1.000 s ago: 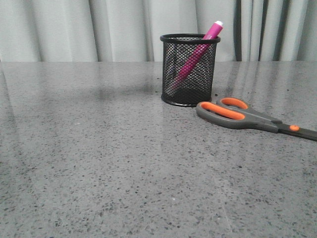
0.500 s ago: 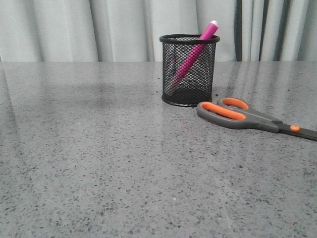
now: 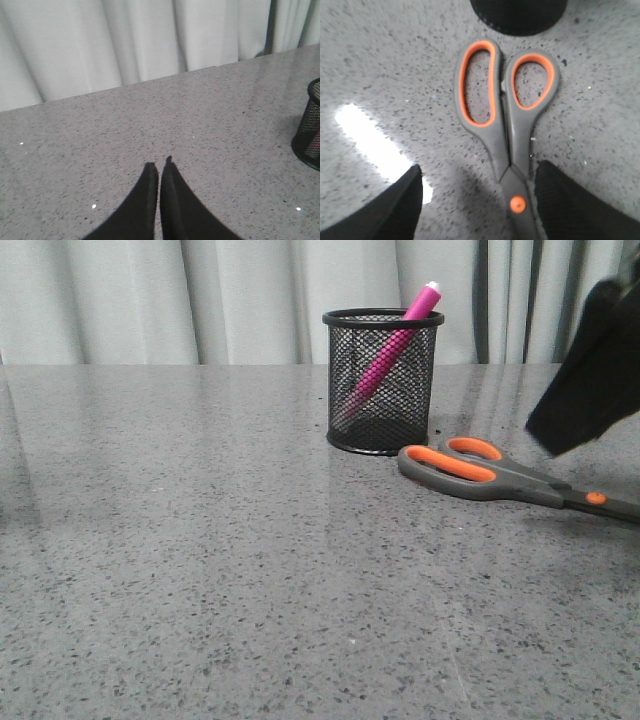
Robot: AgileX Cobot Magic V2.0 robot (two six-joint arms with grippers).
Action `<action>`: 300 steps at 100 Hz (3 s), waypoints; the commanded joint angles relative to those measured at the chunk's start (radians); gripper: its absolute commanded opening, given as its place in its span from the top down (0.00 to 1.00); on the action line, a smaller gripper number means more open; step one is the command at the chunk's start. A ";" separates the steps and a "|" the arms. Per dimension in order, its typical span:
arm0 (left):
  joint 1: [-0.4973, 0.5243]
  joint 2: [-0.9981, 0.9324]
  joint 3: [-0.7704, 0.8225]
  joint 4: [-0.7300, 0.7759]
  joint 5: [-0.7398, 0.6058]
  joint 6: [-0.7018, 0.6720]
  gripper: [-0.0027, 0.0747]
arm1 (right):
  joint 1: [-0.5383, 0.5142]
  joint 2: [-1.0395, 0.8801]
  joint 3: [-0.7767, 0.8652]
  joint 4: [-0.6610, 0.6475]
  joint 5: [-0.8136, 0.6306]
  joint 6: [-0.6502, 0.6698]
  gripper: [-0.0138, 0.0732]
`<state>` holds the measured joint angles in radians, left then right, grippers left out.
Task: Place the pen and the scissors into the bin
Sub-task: 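Lower the right gripper onto the scissors handle and grasp it, then lift the scissors upright with the right gripper above the mesh cup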
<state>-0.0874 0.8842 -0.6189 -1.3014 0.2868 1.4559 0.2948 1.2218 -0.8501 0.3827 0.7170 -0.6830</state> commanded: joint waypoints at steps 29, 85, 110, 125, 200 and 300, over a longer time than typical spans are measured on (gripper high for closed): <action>0.051 -0.086 0.022 -0.033 -0.005 -0.008 0.99 | 0.005 0.207 -0.173 -0.093 0.063 -0.014 0.34; 0.051 -0.086 0.022 -0.033 -0.005 -0.008 0.99 | 0.005 0.274 -0.198 -0.132 0.097 -0.014 0.46; 0.051 -0.086 0.022 -0.033 -0.005 -0.008 0.99 | 0.005 0.270 -0.198 -0.130 0.122 -0.012 0.93; 0.051 -0.086 0.022 -0.033 -0.005 -0.008 0.99 | 0.005 0.237 -0.207 -0.118 0.129 -0.012 0.93; 0.051 -0.086 0.022 -0.076 -0.005 -0.008 0.99 | 0.199 -0.092 0.010 0.291 -0.933 -0.151 0.93; 0.051 -0.086 0.022 -0.085 -0.008 -0.008 0.99 | 0.287 0.351 -0.240 0.275 -1.229 0.064 0.93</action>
<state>-0.0421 0.8082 -0.5696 -1.3540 0.2886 1.4559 0.5801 1.6052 -1.0548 0.6870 -0.4249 -0.6240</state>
